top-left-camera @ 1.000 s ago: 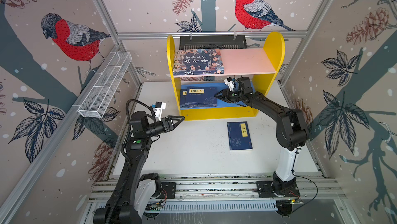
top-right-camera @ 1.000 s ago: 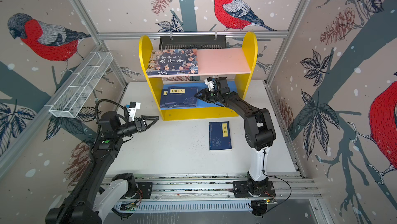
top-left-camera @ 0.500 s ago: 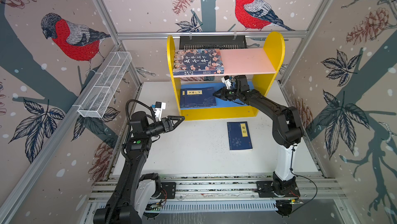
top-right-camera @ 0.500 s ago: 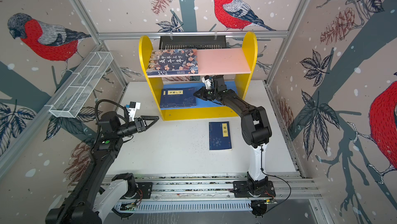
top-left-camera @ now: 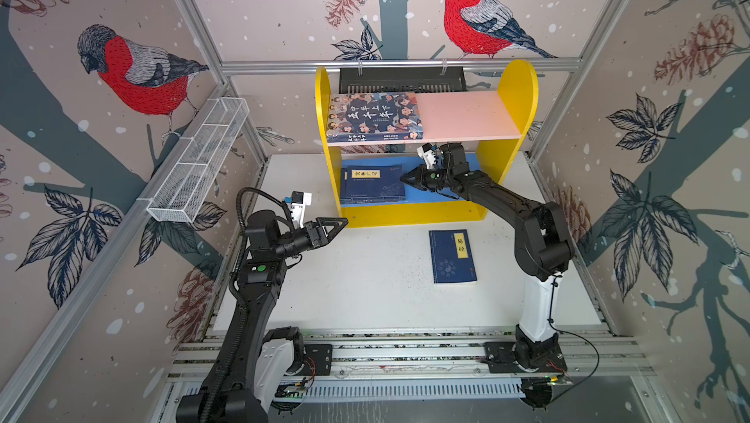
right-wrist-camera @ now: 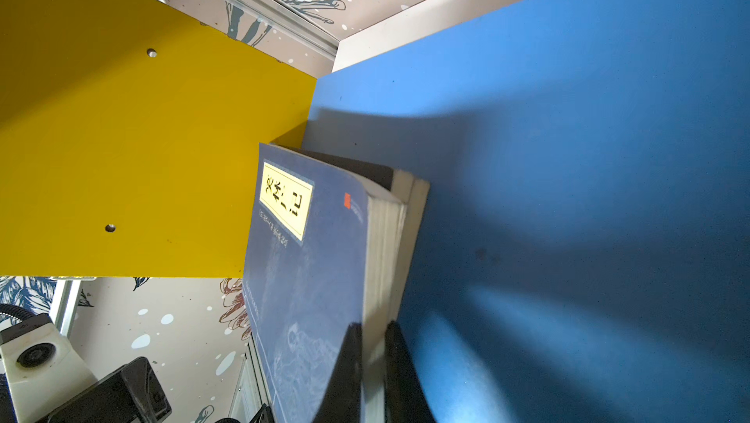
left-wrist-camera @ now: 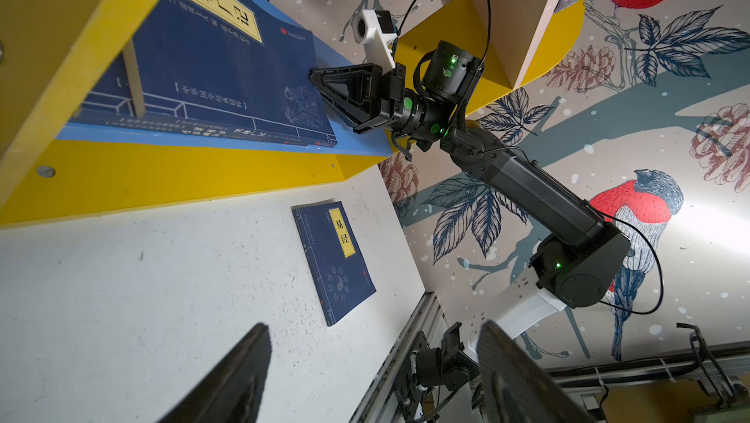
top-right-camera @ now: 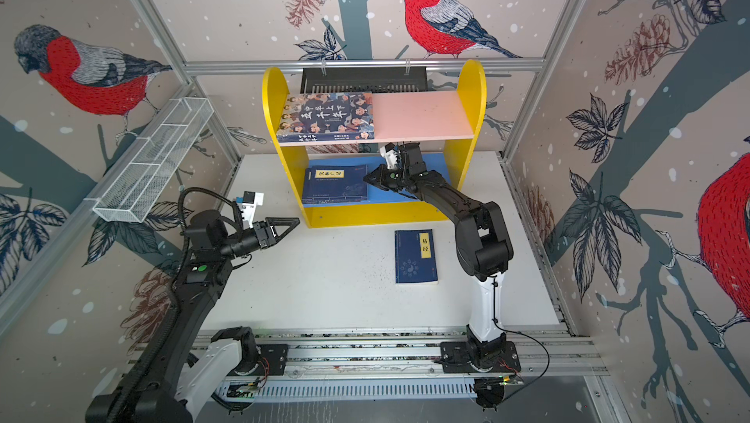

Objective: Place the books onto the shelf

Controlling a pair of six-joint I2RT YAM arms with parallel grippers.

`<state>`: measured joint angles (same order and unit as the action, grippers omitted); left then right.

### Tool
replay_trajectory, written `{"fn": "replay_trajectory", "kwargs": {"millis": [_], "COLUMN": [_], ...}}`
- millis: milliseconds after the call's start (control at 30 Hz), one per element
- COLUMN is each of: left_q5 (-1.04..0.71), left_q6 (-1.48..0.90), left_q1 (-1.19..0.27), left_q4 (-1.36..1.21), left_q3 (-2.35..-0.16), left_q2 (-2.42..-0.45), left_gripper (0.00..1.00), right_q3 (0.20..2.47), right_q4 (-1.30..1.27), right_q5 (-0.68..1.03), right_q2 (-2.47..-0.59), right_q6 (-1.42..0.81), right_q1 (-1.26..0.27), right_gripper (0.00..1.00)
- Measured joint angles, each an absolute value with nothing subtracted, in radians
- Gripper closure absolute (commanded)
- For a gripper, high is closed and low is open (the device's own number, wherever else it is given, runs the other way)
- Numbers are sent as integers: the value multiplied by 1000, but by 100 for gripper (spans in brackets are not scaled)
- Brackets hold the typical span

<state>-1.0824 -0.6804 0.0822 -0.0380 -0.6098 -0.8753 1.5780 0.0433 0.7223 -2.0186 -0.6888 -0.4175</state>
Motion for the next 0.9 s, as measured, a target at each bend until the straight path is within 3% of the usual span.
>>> {"fn": "replay_trajectory", "kwargs": {"millis": [900], "left_q5": [-1069], "left_q6": [-672], "left_q1": [77], "left_q4": [-14], "left_q3": [-611], "left_q2": [-872], "left_gripper": [19], "right_q3": [1651], "right_q4": [89], "right_q5": [695], "right_q2": [-2051], "right_q6": [-685], "right_q1": [-451], "right_gripper": [92]}}
